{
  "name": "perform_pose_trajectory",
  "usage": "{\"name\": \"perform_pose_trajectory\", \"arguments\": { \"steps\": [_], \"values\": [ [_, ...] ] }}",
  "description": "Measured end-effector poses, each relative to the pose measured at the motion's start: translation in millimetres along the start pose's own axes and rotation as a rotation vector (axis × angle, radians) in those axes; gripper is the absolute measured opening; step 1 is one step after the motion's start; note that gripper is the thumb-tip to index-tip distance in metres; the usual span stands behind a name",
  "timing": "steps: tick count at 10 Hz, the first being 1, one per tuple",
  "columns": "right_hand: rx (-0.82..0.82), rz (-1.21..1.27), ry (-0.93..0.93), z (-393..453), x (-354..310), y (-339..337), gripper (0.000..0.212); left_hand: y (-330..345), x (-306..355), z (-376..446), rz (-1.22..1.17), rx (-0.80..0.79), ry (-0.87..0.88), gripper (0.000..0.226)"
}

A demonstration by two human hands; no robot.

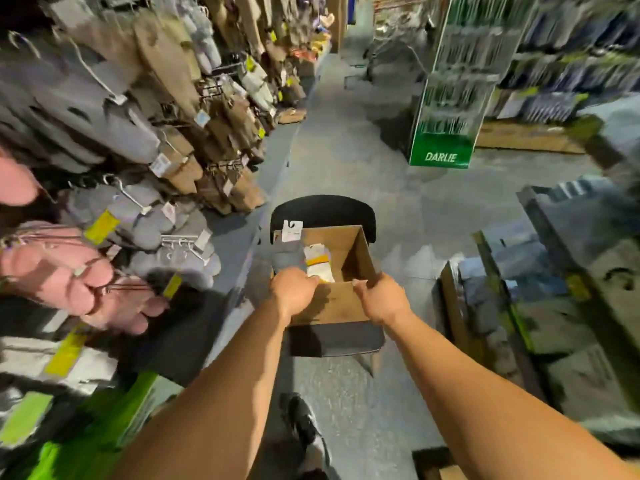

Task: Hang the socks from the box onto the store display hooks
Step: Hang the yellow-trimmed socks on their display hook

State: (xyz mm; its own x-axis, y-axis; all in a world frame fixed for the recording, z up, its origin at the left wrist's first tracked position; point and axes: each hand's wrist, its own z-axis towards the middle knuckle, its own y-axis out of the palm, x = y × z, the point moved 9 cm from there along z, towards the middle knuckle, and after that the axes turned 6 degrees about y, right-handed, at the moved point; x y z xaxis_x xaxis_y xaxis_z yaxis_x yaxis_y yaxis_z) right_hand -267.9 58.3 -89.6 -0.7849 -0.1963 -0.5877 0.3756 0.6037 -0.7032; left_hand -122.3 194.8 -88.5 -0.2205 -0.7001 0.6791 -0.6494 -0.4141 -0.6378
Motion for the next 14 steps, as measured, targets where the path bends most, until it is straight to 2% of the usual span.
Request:
{"name": "perform_pose_trajectory", "arguments": {
  "steps": [1, 2, 4, 6, 8, 9, 10, 11, 14],
  "values": [
    [-0.014, -0.023, 0.035, 67, -4, 10, 0.042, 14, -6, 78, -0.041, -0.032, -0.022, 0.035],
    [-0.054, -0.047, 0.103, 131, -6, 22, 0.041, 31, -11, 148, -0.068, -0.111, -0.061, 0.022],
    [-0.152, -0.111, 0.220, 217, 6, 48, 0.033, 47, -29, 236, -0.012, -0.154, -0.187, 0.033],
    [-0.285, -0.174, 0.275, 298, 3, 102, 0.031, 90, -33, 299, -0.078, -0.244, -0.212, 0.036],
    [-0.451, -0.404, 0.132, 346, 7, 162, 0.028, 133, -39, 342, -0.257, -0.291, -0.256, 0.039],
    [-0.506, -0.401, 0.196, 362, 30, 187, 0.029, 148, -52, 353, -0.315, -0.264, -0.313, 0.043],
    [-0.474, -0.260, 0.312, 372, 40, 194, 0.032, 159, -71, 354, -0.249, -0.274, -0.348, 0.047],
    [-0.425, 0.015, 0.404, 382, 31, 213, 0.047, 167, -88, 360, -0.238, -0.228, -0.414, 0.051],
    [-0.500, 0.321, 0.617, 402, 33, 262, 0.070, 158, -98, 363, -0.486, -0.109, -0.560, 0.042]
  ]
}}
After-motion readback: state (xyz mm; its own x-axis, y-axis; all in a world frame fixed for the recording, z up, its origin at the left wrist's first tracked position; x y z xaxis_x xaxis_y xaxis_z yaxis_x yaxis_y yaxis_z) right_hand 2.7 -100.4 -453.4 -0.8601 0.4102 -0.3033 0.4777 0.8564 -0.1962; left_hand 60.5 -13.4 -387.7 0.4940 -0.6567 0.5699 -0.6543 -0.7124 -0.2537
